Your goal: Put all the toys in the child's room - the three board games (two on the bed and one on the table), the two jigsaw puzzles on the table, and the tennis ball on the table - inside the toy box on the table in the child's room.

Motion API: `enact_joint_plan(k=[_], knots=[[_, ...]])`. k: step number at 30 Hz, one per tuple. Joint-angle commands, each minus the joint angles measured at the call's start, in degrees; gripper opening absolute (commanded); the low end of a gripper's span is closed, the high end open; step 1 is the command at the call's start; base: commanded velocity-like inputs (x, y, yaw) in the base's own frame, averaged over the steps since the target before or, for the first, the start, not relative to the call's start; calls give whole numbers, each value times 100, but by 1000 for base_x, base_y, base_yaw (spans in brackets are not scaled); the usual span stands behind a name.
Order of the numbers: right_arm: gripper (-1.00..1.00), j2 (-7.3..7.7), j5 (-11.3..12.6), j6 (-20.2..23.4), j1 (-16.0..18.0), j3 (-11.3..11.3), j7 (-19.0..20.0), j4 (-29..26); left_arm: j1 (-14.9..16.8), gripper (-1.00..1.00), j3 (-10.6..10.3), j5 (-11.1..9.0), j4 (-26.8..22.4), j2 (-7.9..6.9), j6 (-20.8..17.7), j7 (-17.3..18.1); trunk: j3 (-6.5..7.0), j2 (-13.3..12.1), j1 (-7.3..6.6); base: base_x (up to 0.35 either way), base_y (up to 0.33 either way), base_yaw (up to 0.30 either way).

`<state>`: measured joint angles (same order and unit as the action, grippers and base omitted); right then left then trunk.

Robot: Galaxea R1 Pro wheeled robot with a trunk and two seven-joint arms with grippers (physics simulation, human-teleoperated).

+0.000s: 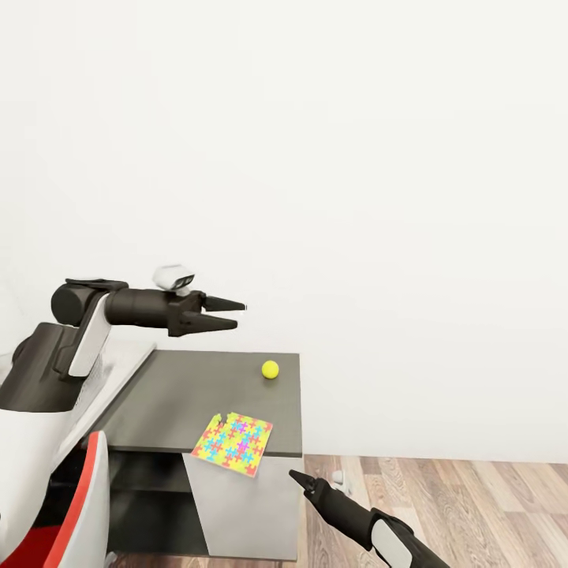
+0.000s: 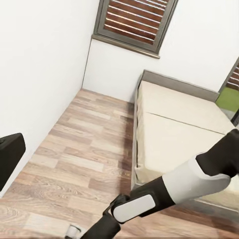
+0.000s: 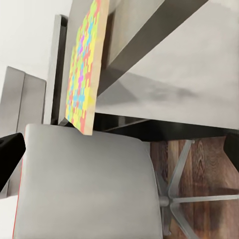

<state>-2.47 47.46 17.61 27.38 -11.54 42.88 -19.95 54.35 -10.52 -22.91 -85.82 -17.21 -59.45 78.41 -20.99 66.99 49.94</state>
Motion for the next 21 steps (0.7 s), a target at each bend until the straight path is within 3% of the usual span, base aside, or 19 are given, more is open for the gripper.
enact_joint_plan(k=[1, 8, 21], knots=[[100, 2, 57, 39, 4, -22, 1, 0, 6, 100, 2, -26, 2, -89, -55, 95, -7, 4, 0, 0, 0, 0], [100, -6, 53, 13, 4, -23, -1, 0, 6, 100, 36, 9, 11, -247, -55, 482, -7, 4, 0, 0, 8, 0], [100, 5, 54, -18, 4, -24, 1, -1, 6, 100, 48, 35, 13, -274, -55, 538, -7, 4, 0, 0, 93, 0]])
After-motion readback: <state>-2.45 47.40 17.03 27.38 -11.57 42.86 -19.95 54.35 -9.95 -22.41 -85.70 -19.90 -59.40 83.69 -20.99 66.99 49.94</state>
